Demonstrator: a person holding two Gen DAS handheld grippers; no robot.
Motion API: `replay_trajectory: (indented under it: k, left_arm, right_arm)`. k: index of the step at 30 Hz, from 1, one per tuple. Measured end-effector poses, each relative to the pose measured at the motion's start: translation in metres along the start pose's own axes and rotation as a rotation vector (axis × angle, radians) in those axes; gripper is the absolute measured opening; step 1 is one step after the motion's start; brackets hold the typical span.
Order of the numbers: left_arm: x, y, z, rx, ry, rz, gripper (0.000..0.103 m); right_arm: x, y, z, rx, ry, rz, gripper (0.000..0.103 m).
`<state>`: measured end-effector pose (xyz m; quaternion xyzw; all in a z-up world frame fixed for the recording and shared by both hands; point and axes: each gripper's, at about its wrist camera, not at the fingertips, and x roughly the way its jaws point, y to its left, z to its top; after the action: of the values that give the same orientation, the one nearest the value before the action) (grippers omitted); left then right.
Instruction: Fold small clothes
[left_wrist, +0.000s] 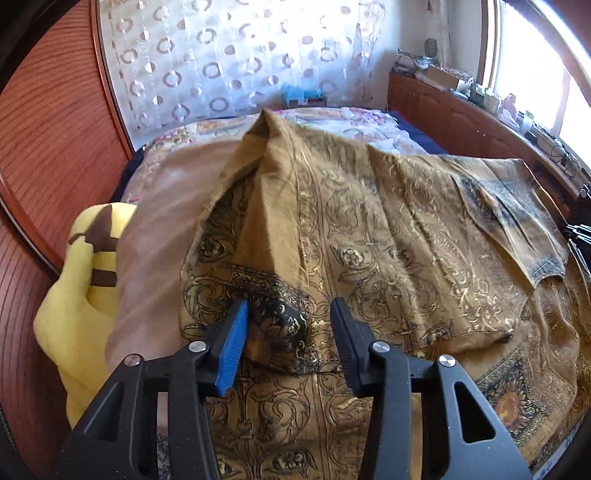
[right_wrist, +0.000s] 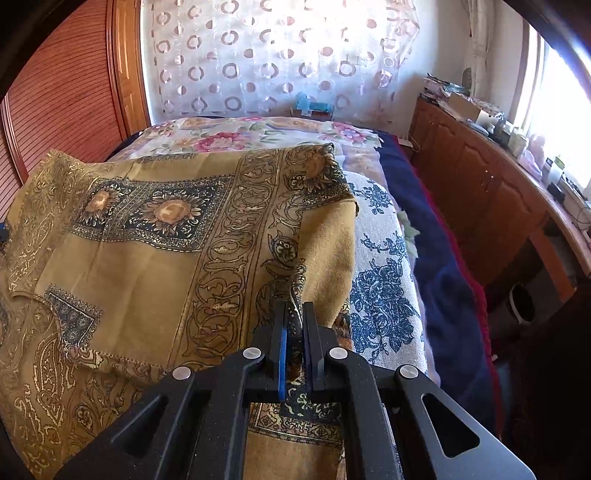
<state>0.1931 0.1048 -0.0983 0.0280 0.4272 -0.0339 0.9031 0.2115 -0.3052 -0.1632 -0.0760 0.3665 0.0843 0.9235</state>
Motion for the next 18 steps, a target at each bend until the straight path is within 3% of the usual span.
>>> replay_trajectory:
  k: [1, 3, 4, 6, 10, 18]
  left_arm:
    - [0.001, 0.0, -0.001, 0.003, -0.002, -0.001, 0.029]
    - [-0.003, 0.001, -0.003, 0.008, -0.021, 0.009, 0.008]
    - [-0.007, 0.003, -0.003, -0.001, -0.034, -0.009, 0.004]
    - [-0.015, 0.006, -0.003, -0.019, -0.059, -0.057, 0.004]
    - [-0.037, 0.004, 0.001, -0.011, -0.121, -0.066, 0.003]
    - [-0.101, 0.001, 0.006, -0.02, -0.256, -0.111, 0.003]
  right_arm:
    - [0.0, 0.001, 0.0, -0.001, 0.0, -0.001, 0.007]
    - [0.0, 0.0, 0.0, -0.001, 0.0, 0.0, 0.007]
    - [0.0, 0.001, 0.0, -0.001, 0.0, 0.001, 0.007]
    - [-0.001, 0.001, 0.0, 0.001, 0.0, 0.003, 0.006]
    - [-0.008, 0.001, 0.001, -0.028, -0.019, -0.005, 0.004]
    - [-0.072, -0.006, 0.013, -0.003, -0.143, 0.102, 0.003]
